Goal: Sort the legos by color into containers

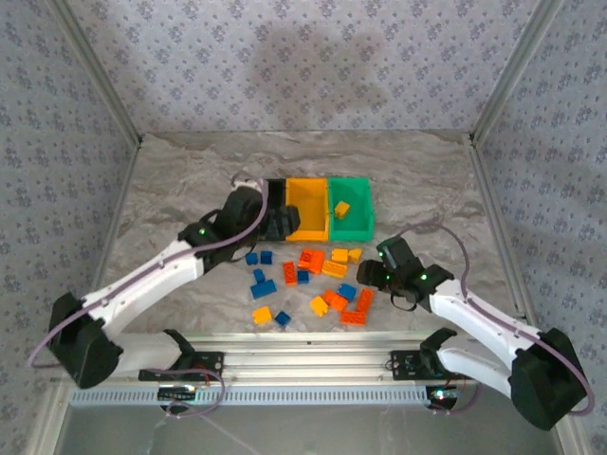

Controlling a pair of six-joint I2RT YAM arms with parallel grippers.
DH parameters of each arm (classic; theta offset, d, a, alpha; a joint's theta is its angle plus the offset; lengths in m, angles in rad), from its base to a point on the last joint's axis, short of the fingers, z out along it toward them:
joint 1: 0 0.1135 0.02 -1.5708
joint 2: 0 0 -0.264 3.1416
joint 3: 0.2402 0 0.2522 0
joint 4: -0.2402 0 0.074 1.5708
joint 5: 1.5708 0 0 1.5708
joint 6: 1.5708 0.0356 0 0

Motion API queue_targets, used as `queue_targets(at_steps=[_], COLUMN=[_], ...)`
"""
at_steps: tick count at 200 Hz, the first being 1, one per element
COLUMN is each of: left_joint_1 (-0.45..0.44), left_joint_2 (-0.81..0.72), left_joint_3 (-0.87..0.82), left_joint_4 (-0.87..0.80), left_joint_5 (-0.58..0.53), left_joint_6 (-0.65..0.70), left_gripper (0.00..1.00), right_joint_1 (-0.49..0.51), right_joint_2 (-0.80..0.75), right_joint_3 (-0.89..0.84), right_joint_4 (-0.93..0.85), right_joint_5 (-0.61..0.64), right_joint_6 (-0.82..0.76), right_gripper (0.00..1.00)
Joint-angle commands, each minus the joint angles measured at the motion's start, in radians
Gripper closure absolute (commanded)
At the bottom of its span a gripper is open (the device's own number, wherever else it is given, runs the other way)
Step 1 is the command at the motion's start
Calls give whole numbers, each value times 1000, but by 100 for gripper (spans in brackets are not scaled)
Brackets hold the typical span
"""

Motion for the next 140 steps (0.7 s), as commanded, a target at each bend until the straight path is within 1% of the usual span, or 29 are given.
queue_targets(at_steps=[1, 12, 26, 36, 53, 59, 68, 86, 115, 140], left_joint_1=[-41, -49, -50, -51, -51, -51, -50, -50, -50, -50], left_joint_2=[-97, -154, -215, -252, -296, -306, -319, -329, -329, -334], left_joint_3=[-125, -181, -242, -278, -317, -327, -339, -351, -356, -367], left_joint_4=[-39, -57, -66, -74, -88, -92, -94, -100, -107, -104], left_joint_5=[-45, -50, -49, -50, -59, -61, -67, -74, -82, -84], left_joint_6=[-23, -43, -64, -79, -93, -96, -98, -98, -100, -102], left_gripper=[1, 1, 0, 1, 0, 1, 0, 0, 0, 1], right_joint_1=[61, 99, 169, 225, 311, 335, 366, 406, 424, 455], right_joint_2=[-46, -47, -49, -42, -15, -2, 21, 67, 140, 166], right_joint_3=[-23, -20, -20, -15, -2, 5, 13, 32, 78, 111], right_joint_4=[-102, -129, -146, -158, -163, -191, -201, -200, -219, -210], right_joint_5=[-25, -42, -51, -44, -16, -1, 24, 65, 110, 124], right_joint_6=[43, 54, 73, 94, 134, 147, 163, 185, 197, 187], right_gripper=[30, 29, 23, 18, 13, 7, 3, 2, 2, 1])
